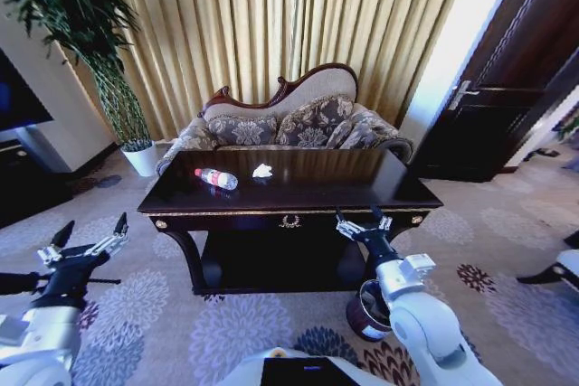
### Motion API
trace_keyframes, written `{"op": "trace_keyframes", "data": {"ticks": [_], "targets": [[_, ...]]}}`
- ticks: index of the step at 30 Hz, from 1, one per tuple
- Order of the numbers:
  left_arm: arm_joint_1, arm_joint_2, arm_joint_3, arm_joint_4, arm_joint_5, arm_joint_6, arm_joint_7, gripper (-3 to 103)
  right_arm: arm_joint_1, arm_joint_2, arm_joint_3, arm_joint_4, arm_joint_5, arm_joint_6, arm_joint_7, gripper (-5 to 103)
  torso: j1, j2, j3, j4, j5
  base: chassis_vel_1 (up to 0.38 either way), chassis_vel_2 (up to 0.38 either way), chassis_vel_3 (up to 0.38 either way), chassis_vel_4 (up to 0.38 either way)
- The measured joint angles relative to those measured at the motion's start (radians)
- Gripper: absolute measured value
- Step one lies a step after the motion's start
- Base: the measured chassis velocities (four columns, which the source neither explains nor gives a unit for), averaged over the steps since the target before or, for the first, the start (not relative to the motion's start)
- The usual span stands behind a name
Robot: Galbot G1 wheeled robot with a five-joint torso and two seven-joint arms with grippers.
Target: Move to the front of the table and place the trash on the table into the trash bin.
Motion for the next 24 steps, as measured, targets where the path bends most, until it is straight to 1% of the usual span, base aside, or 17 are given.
{"op": "trace_keyframes", "data": {"ticks": [8, 13, 16, 19, 21, 24], "targets": [[-0.001, -0.002, 0.003, 0.0, 0.001, 0.0, 0.001, 100, 0.0, 0.005, -0.01, -0.016, -0.009, 0.004, 0.0, 100, 0.0, 0.0, 0.0, -0.0001, -0.0001, -0.115, 0.112, 0.124, -0.12], [-0.001, -0.004, 0.004, 0.0, 0.002, -0.001, 0.001, 100, 0.001, 0.007, -0.011, -0.021, -0.01, 0.004, 0.0, 100, 0.0, 0.0, 0.0, 0.0001, 0.0003, -0.238, 0.237, 0.234, -0.223], [0.0, -0.004, 0.004, 0.0, 0.002, -0.002, 0.002, 100, -0.003, 0.009, -0.013, -0.024, -0.016, 0.004, 0.0, 100, 0.0, 0.0, 0.0, -0.0003, -0.0002, -0.3, 0.283, 0.292, -0.293], [-0.001, -0.004, 0.004, 0.0, 0.002, -0.003, 0.002, 100, -0.004, 0.011, -0.018, -0.029, -0.021, 0.007, 0.001, 100, 0.001, 0.0, 0.0, 0.0, 0.0001, -0.268, 0.272, 0.25, -0.281], [0.0, -0.004, 0.004, 0.0, 0.002, -0.003, 0.002, 100, -0.003, 0.011, -0.02, -0.031, -0.022, 0.008, 0.001, 100, 0.001, -0.001, 0.001, 0.0003, 0.0002, -0.172, 0.24, 0.241, -0.182], [0.0, -0.004, 0.004, 0.0, 0.002, -0.003, 0.002, 100, 0.002, 0.004, -0.024, -0.04, -0.019, 0.009, 0.002, 100, 0.002, -0.001, 0.001, -0.0003, -0.0002, -0.076, 0.087, 0.116, -0.113]]}}
